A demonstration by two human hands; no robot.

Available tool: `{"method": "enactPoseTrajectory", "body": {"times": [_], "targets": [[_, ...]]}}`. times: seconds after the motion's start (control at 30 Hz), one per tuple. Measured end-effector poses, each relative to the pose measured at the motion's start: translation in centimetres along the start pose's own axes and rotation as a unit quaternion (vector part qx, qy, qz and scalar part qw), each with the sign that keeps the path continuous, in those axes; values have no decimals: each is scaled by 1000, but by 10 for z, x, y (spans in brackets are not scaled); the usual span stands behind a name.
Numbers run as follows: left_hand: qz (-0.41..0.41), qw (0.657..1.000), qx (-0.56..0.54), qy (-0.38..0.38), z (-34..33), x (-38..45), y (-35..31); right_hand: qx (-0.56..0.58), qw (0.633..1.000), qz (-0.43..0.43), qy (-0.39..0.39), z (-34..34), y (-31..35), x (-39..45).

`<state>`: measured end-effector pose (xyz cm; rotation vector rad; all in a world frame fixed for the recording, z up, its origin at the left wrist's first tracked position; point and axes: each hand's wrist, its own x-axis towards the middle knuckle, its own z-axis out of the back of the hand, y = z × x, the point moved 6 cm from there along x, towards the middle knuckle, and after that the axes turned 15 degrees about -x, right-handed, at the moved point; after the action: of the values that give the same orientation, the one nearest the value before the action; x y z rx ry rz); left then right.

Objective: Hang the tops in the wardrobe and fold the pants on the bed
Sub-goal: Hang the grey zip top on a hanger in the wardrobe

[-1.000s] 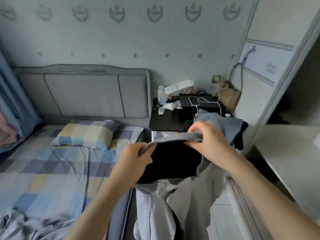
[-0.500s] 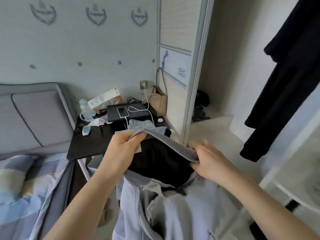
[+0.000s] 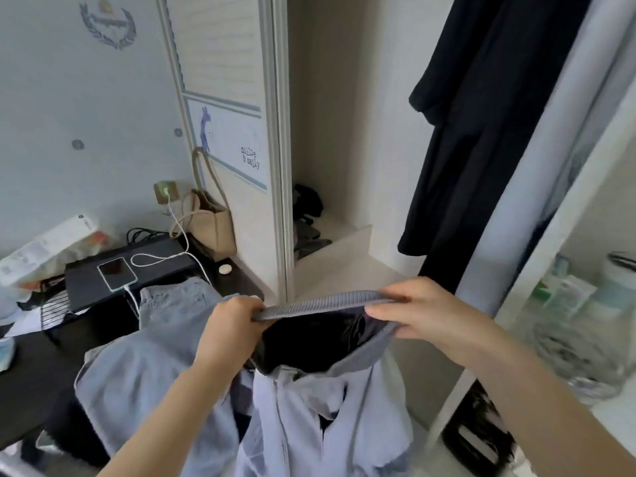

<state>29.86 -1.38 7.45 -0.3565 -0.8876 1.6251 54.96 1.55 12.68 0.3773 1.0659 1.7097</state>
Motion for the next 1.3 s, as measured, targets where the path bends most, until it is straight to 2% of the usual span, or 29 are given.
{"method": "enactPoseTrajectory", "body": {"times": [0.07, 0.1, 0.17, 0.2, 0.27, 0.3, 0.33, 0.4, 0.47, 0.57, 0.7, 0.77, 0.87, 0.97, 1.07, 1.13, 1.2, 1.23, 1.3], "targets": [[16, 1000, -11, 25, -8, 29, 11, 113, 993, -15, 39, -1, 6, 8], [41, 998, -29, 42, -13, 45, 18, 174, 984, -23, 30, 5, 11, 16], [120, 984, -112, 61, -20, 71, 39, 312, 949, -33, -24, 26, 24, 31], [173, 963, -192, 80, -24, 80, 47, 316, 946, -29, -70, 39, 32, 36], [250, 895, -351, 118, -32, 97, 52, 185, 971, -22, -152, 48, 51, 56], [272, 862, -406, 138, -38, 101, 45, 88, 983, -28, -158, 38, 59, 67], [269, 846, -425, 175, -42, 111, 32, 1, 990, -40, -136, 19, 62, 84], [245, 837, -444, 205, -48, 128, 10, -114, 988, -72, -69, -24, 57, 115], [223, 838, -448, 219, -47, 150, -7, -137, 986, -85, -38, -51, 47, 141], [161, 859, -413, 256, -43, 183, -25, -134, 984, -95, -71, -56, 39, 167], [120, 864, -400, 282, -34, 209, -42, -172, 961, -143, -160, -58, 24, 190], [101, 862, -407, 284, -23, 221, -54, -169, 956, -161, -176, -62, 16, 202], [85, 855, -440, 260, 1, 248, -67, -52, 966, -196, -160, -69, 2, 214], [72, 861, -448, 228, 25, 278, -66, 91, 954, -222, -180, -48, -1, 210], [43, 916, -348, 194, 42, 310, -44, 343, 897, -148, -235, 6, 14, 199], [62, 928, -297, 219, 38, 319, -22, 437, 857, -86, -260, 44, 34, 188], [123, 901, -317, 270, 24, 315, -7, 458, 855, -48, -237, 72, 63, 184], [159, 873, -362, 285, 19, 313, -6, 449, 864, -41, -223, 84, 75, 185], [238, 780, -495, 301, 17, 313, -11, 399, 891, -53, -208, 97, 89, 189]]}}
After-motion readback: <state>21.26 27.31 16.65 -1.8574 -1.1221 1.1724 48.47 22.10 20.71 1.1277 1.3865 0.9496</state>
